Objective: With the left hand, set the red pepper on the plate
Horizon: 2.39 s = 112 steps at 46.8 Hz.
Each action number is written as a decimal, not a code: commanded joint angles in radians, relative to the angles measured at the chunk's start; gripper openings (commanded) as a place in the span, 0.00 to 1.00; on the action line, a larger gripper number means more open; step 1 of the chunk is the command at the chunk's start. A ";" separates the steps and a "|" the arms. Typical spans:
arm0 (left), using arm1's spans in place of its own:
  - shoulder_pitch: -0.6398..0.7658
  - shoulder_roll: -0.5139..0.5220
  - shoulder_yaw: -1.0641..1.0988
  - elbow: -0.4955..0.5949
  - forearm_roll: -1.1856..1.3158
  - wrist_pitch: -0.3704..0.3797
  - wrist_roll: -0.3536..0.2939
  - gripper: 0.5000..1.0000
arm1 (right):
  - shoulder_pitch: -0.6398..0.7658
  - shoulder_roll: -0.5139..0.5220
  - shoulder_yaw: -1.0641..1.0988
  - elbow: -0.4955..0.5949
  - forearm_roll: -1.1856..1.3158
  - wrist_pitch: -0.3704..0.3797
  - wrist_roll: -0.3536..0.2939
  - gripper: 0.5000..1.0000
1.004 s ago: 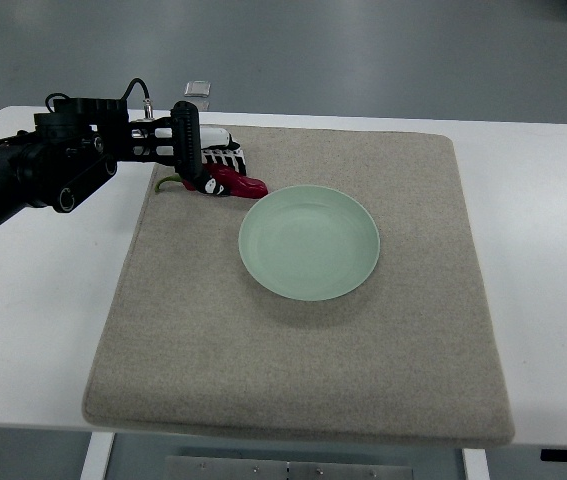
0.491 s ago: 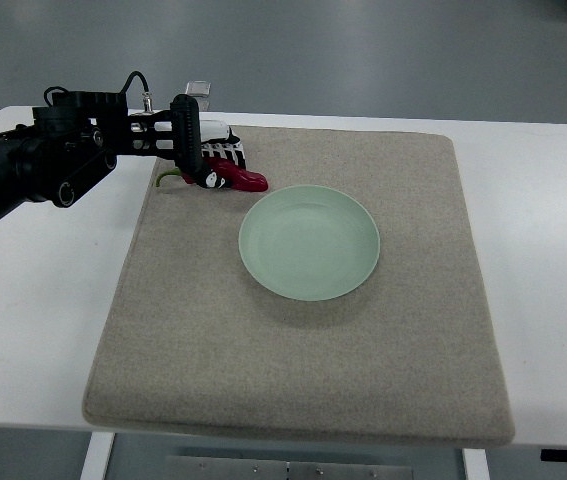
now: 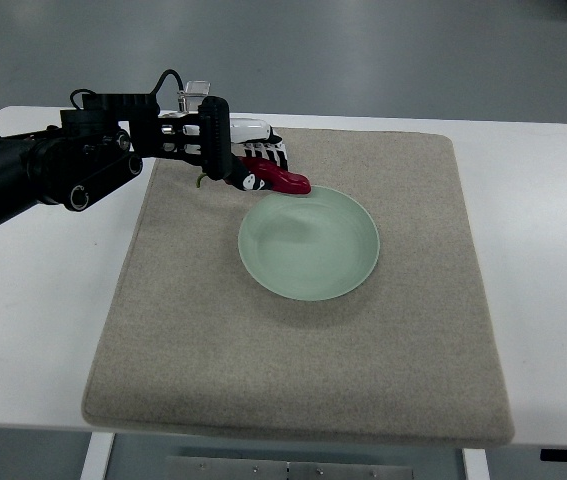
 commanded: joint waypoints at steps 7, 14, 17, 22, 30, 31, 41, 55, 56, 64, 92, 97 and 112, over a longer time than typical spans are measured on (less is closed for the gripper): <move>-0.010 0.008 0.000 -0.137 0.004 0.024 -0.001 0.00 | 0.000 0.000 0.000 0.000 0.000 0.000 0.000 0.86; -0.010 0.023 0.003 -0.243 0.010 0.023 -0.004 0.00 | 0.000 0.000 0.000 0.000 0.000 0.000 0.000 0.86; -0.010 0.022 0.006 -0.257 0.010 0.021 -0.006 0.00 | 0.000 0.000 0.000 0.000 0.000 0.000 0.000 0.86; -0.008 0.022 0.011 -0.283 0.012 0.017 -0.012 0.00 | 0.000 0.000 0.000 0.000 0.000 0.000 0.000 0.86; -0.002 0.018 0.015 -0.292 0.015 0.017 -0.010 0.00 | 0.000 0.000 0.000 0.000 0.000 0.000 0.000 0.86; -0.002 0.018 0.015 -0.292 0.015 0.017 -0.010 0.00 | 0.000 0.000 0.000 0.000 0.000 0.000 0.000 0.86; 0.004 0.015 0.017 -0.288 0.013 0.020 -0.004 0.32 | 0.000 0.000 0.000 0.000 0.000 0.000 0.000 0.86; 0.006 0.017 0.015 -0.284 0.009 0.023 -0.004 0.61 | 0.000 0.000 0.000 0.000 0.000 0.000 0.000 0.86; 0.006 0.017 0.015 -0.284 0.009 0.024 -0.004 0.61 | 0.000 0.000 0.000 0.000 0.000 0.000 0.000 0.86; 0.006 0.018 0.015 -0.268 0.002 0.027 -0.003 0.61 | 0.000 0.000 0.000 0.000 0.000 0.000 0.000 0.86; 0.009 0.015 0.000 0.099 -0.163 0.194 -0.001 0.85 | 0.000 0.000 0.000 0.000 0.000 0.000 0.000 0.86; 0.007 0.015 0.000 0.122 -0.306 0.250 -0.001 0.89 | 0.000 0.000 0.000 0.000 0.000 0.000 0.000 0.86; 0.007 0.006 -0.017 0.202 -0.890 0.271 0.019 0.90 | 0.000 0.000 0.000 0.000 0.000 0.000 0.000 0.86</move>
